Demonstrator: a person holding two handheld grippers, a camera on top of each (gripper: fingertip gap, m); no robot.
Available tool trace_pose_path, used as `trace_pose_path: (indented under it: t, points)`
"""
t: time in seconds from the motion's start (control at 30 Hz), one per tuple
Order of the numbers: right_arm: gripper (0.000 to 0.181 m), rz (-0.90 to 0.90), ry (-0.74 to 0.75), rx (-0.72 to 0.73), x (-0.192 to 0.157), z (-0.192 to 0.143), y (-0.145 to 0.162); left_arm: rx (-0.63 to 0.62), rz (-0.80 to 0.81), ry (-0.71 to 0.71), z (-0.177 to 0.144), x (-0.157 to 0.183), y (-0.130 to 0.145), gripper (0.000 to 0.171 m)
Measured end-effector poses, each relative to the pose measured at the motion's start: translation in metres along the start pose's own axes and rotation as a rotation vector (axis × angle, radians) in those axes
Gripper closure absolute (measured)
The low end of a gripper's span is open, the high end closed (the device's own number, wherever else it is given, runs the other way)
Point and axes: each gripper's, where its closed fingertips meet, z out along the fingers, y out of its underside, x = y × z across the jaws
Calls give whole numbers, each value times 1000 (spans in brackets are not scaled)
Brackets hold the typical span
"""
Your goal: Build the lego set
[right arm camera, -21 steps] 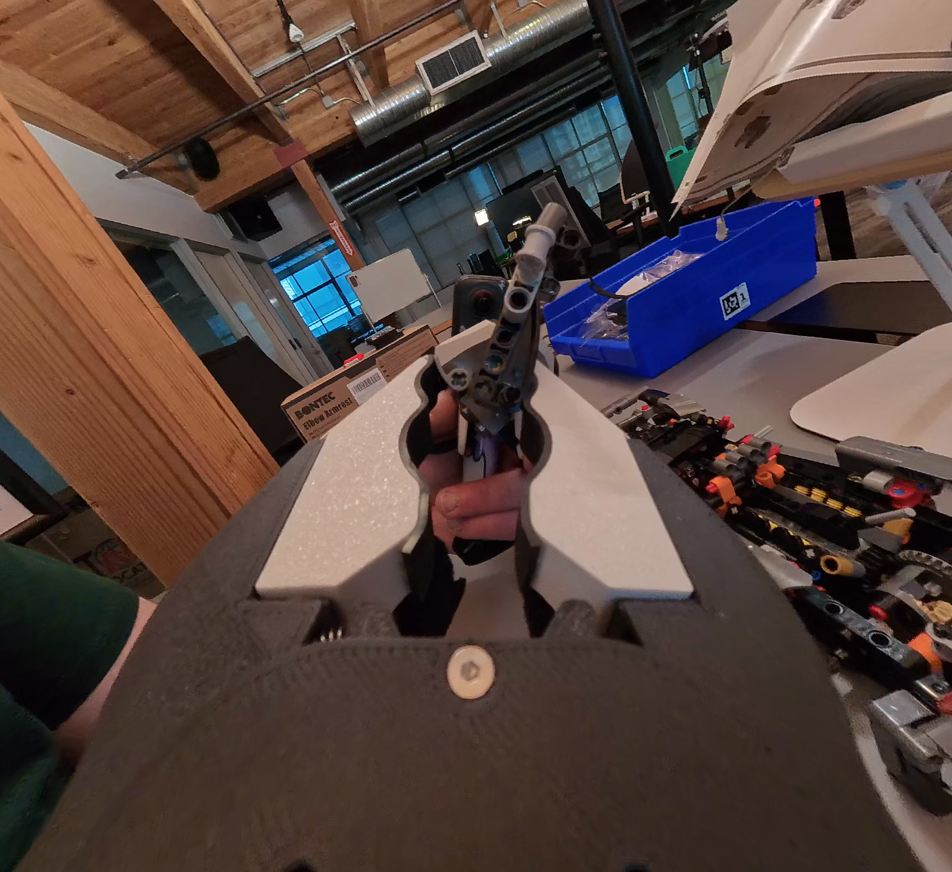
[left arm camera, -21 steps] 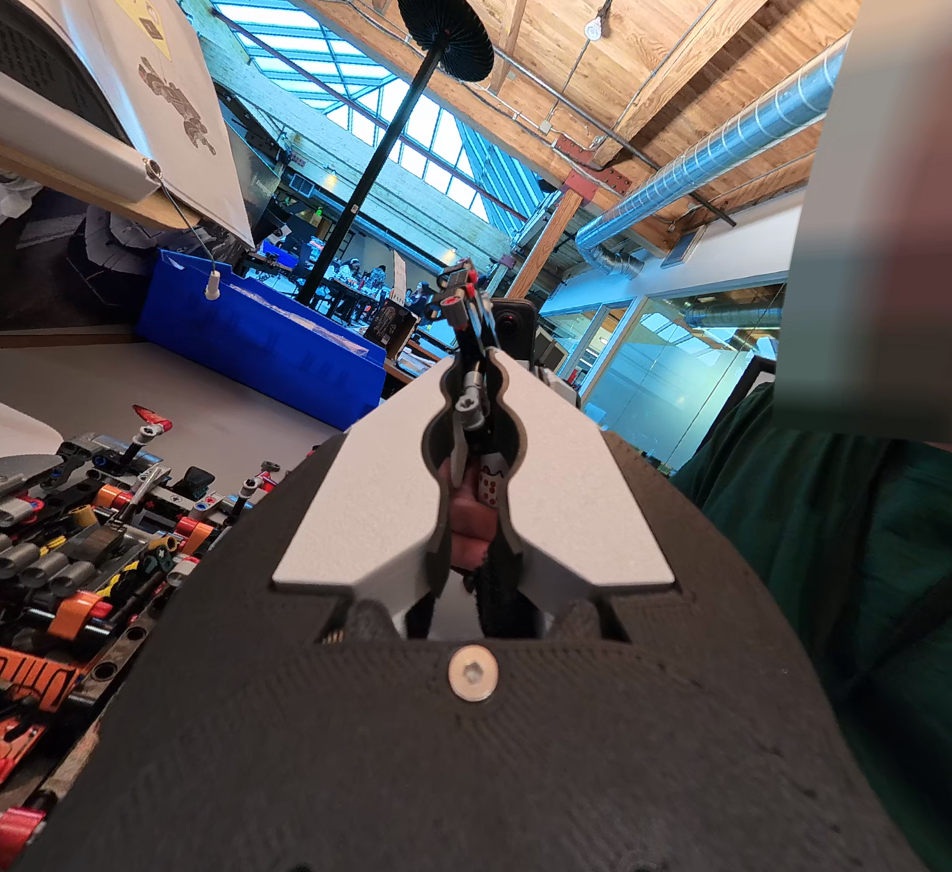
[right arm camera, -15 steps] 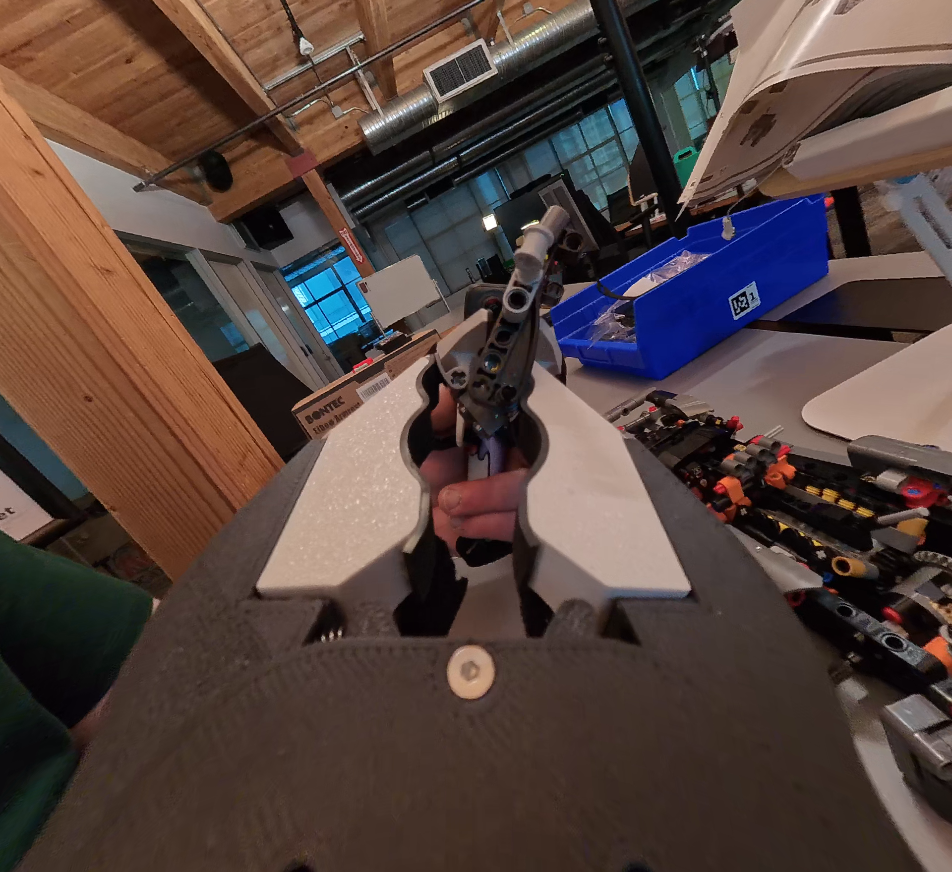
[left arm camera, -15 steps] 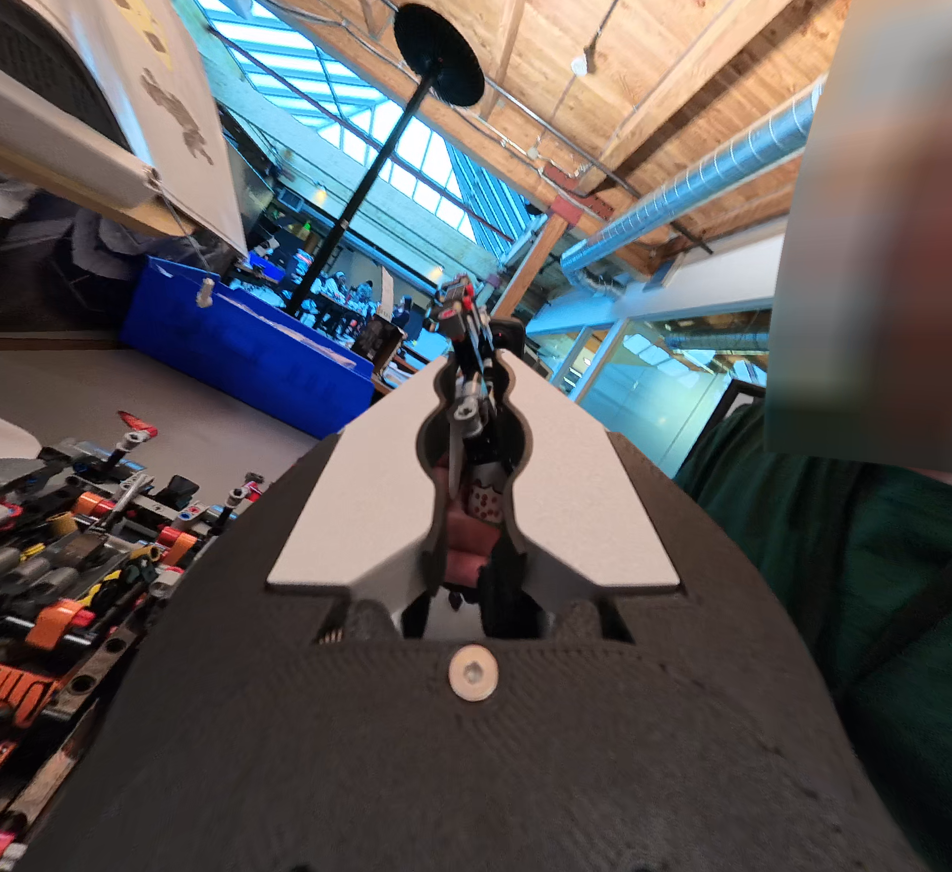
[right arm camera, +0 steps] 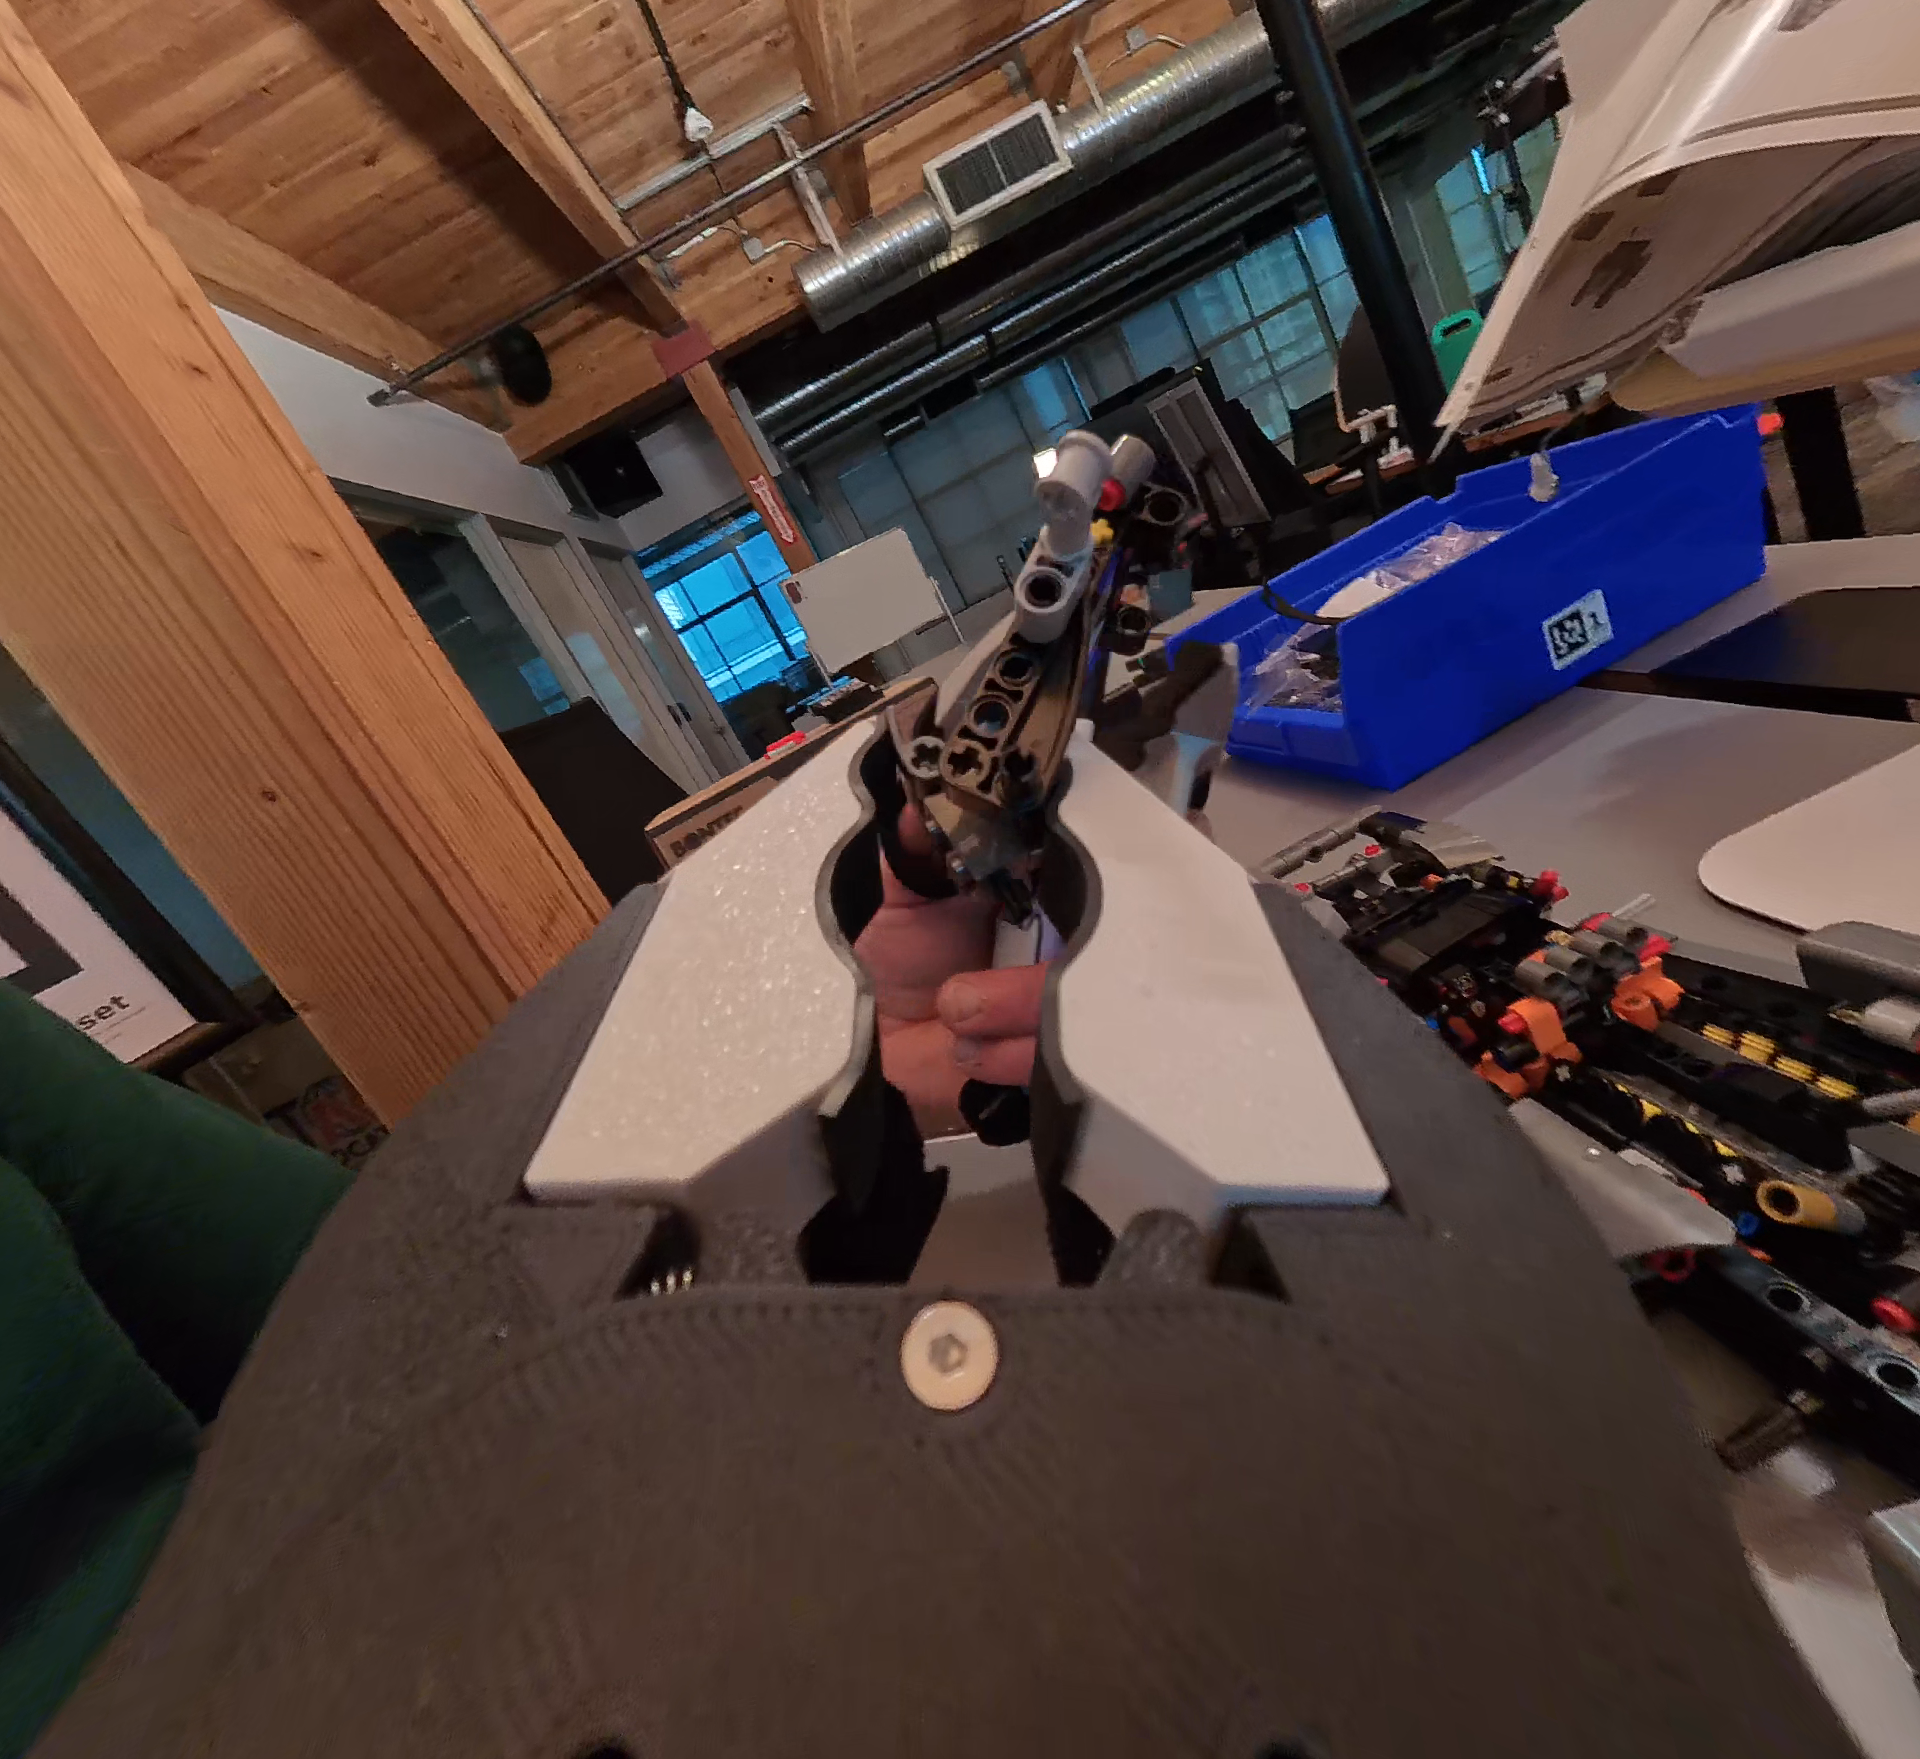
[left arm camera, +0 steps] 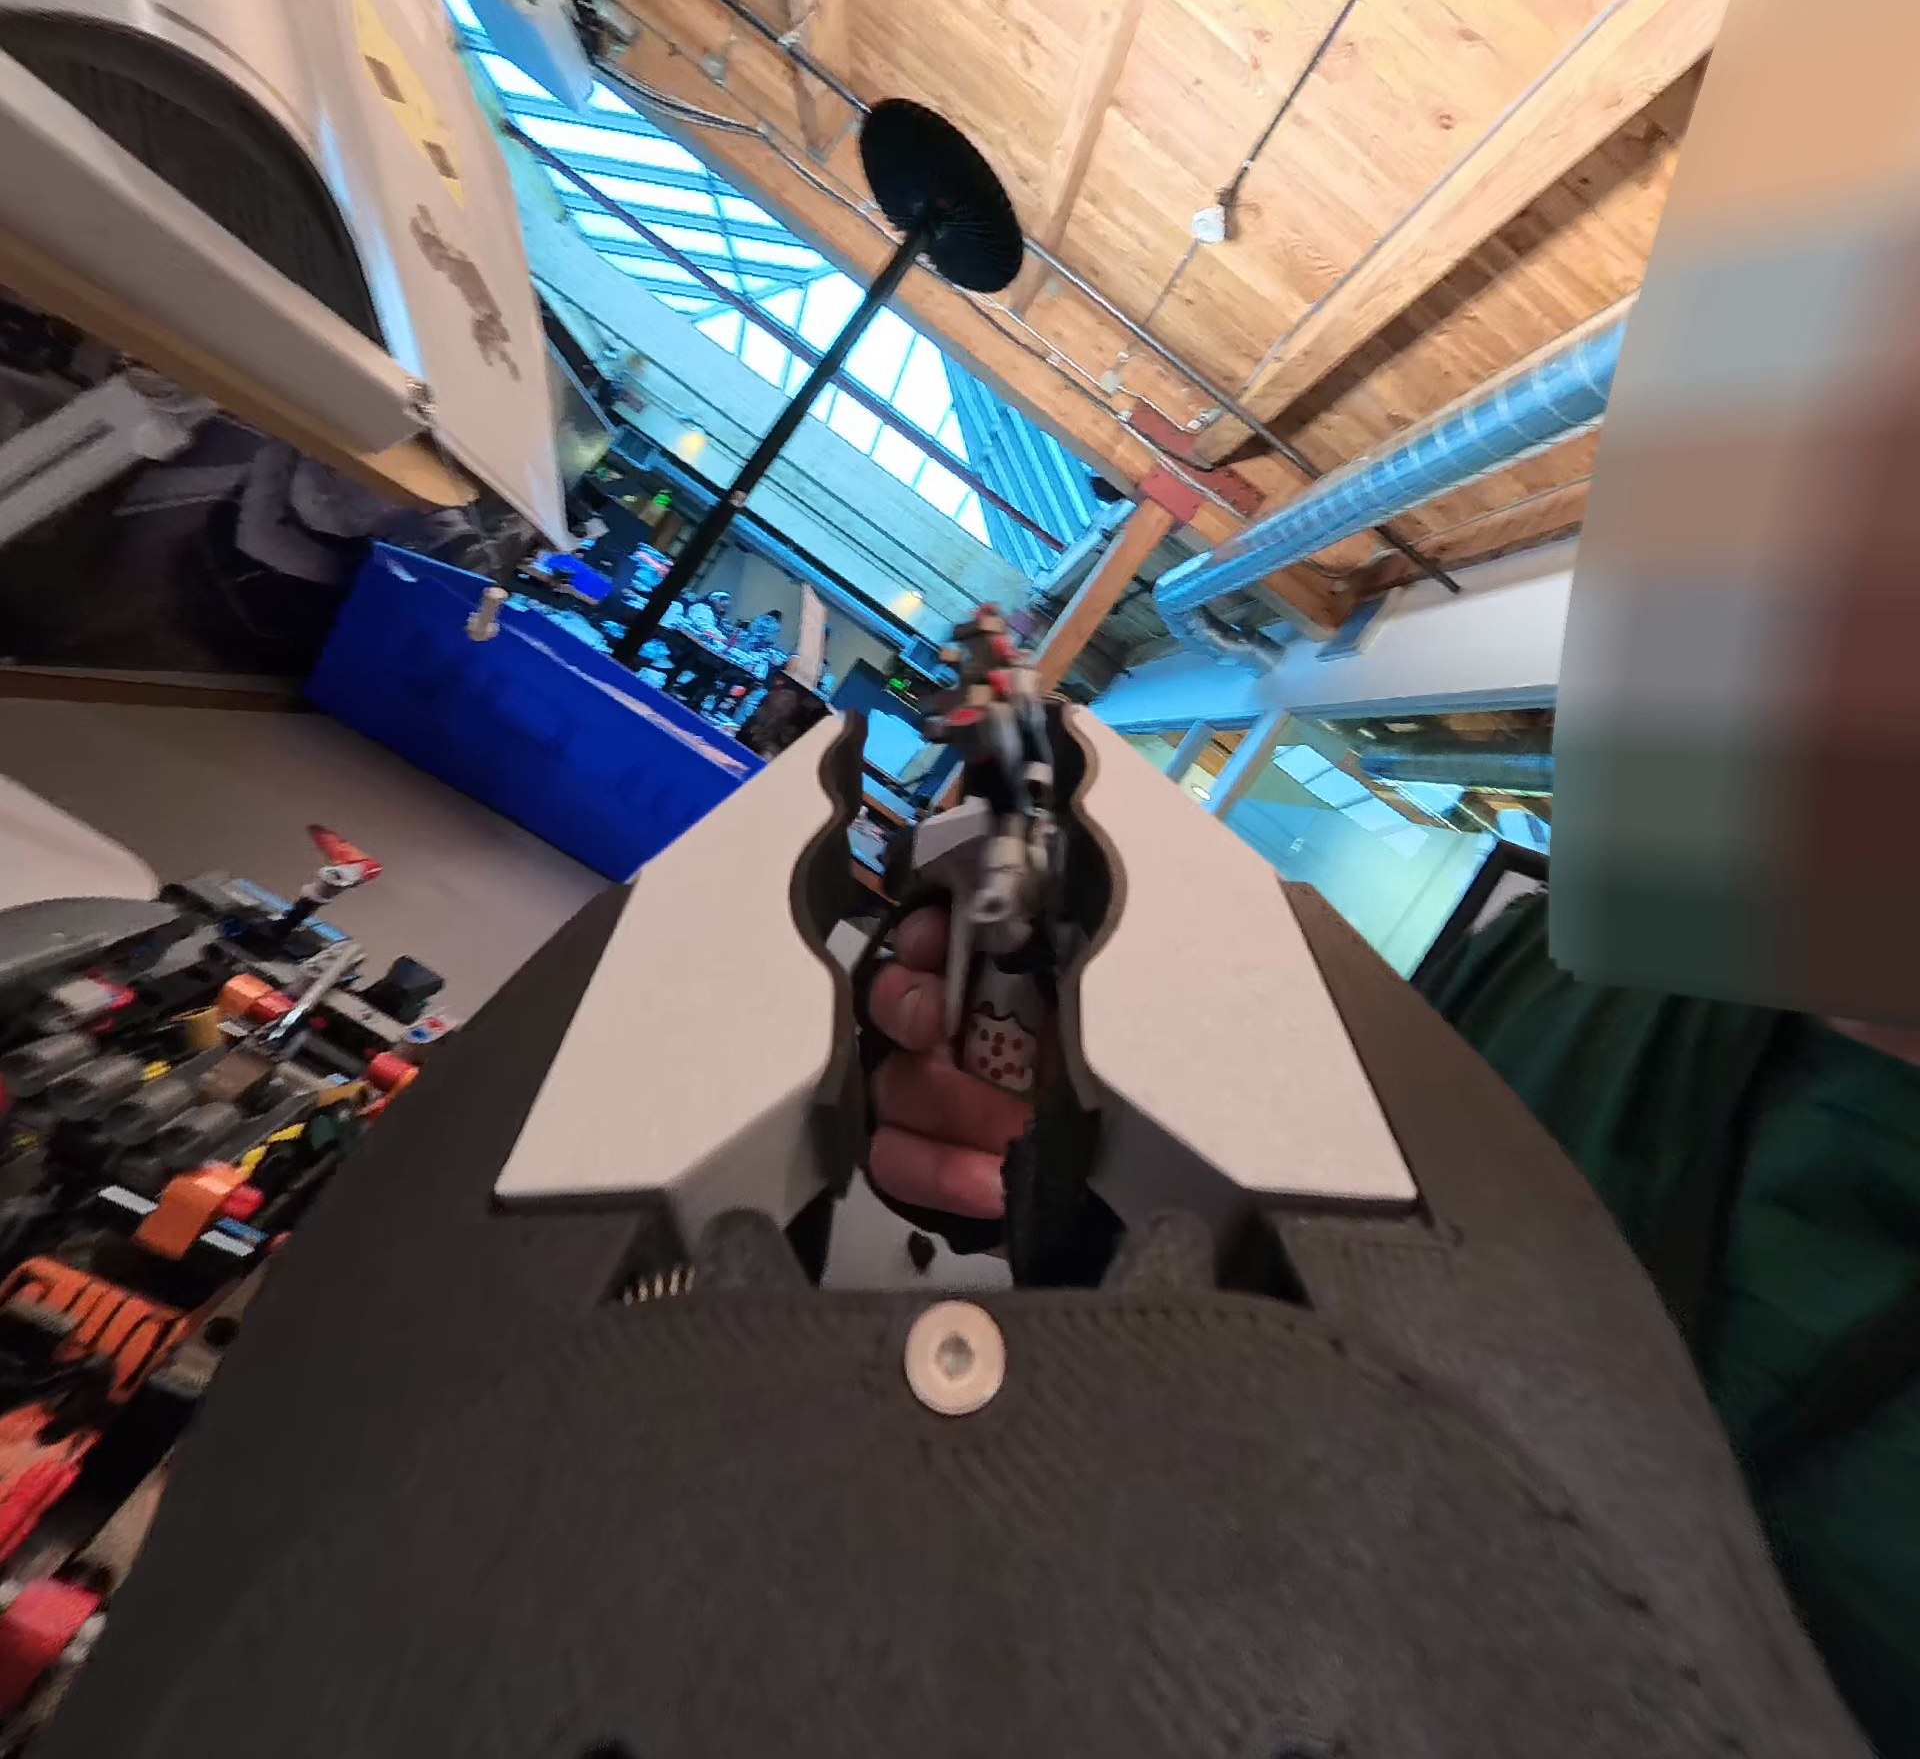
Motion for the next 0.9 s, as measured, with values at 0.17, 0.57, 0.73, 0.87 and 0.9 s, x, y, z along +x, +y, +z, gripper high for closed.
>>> trace_pose_path:
  t: [0.17, 0.57, 0.73, 0.87, 0.9]
  points:
    - [158, -2, -30, -21, -6, 3, 3, -19, 3, 45, 2, 7, 3, 130]
    - [139, 30, 30, -172, 13, 10, 33, -101, 118, 30, 7, 14, 16, 163]
    - [140, -37, -14, -172, 0, 4, 15, -94, 147, 60, 2, 29, 7, 163]
    - [144, -79, -72, -160, -15, -4, -6, -96, 121, 65, -2, 33, 3, 163]
    - [146, -111, -56, -173, -15, -4, -7, -110, 126, 63, -1, 34, 4, 163]
